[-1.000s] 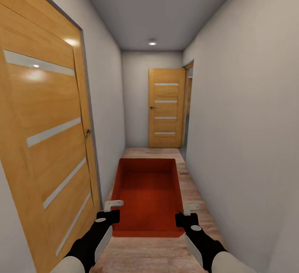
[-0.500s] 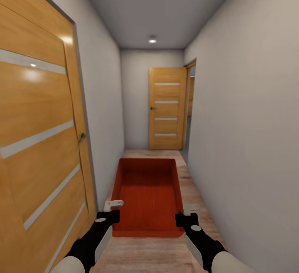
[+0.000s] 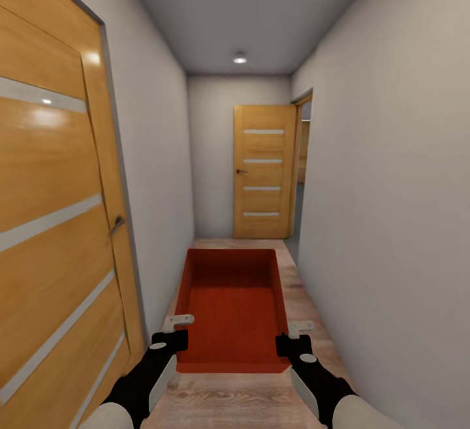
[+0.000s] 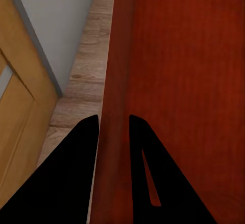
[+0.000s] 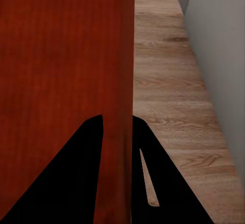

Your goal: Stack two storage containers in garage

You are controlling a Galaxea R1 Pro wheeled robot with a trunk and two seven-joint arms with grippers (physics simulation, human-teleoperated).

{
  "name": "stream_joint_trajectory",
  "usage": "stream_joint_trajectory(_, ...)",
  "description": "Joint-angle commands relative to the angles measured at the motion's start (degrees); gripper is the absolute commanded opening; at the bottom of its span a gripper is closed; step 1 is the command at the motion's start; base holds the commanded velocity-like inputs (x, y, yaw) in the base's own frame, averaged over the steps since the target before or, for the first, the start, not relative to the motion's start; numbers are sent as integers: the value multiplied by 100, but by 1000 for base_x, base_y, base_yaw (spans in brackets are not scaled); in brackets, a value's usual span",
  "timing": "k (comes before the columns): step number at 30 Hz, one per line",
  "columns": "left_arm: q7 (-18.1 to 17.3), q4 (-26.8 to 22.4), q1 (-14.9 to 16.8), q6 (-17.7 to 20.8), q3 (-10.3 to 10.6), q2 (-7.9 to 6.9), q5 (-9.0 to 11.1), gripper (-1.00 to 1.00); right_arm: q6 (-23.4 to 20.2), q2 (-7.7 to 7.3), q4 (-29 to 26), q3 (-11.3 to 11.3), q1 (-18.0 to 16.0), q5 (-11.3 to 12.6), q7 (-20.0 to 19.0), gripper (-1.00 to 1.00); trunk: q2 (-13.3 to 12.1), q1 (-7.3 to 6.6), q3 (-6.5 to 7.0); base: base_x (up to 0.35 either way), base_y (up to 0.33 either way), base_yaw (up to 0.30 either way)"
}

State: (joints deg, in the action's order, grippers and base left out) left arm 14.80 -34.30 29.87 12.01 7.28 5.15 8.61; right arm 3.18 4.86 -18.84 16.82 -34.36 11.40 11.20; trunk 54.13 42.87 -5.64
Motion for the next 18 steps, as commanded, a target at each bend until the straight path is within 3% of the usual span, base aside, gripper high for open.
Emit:
stream_joint_trajectory(1, 216, -7, 1, 47, -367, -366, -8, -100, 10, -2, -58, -47, -9, 21, -3, -100, 7, 4, -9, 323, 0, 0)
stream_joint_trajectory(18, 216, -7, 1, 47, -367, -366, -8, -100, 24, -2, -58, -47, -9, 21, -3, -100, 7, 4, -9, 323, 0, 0)
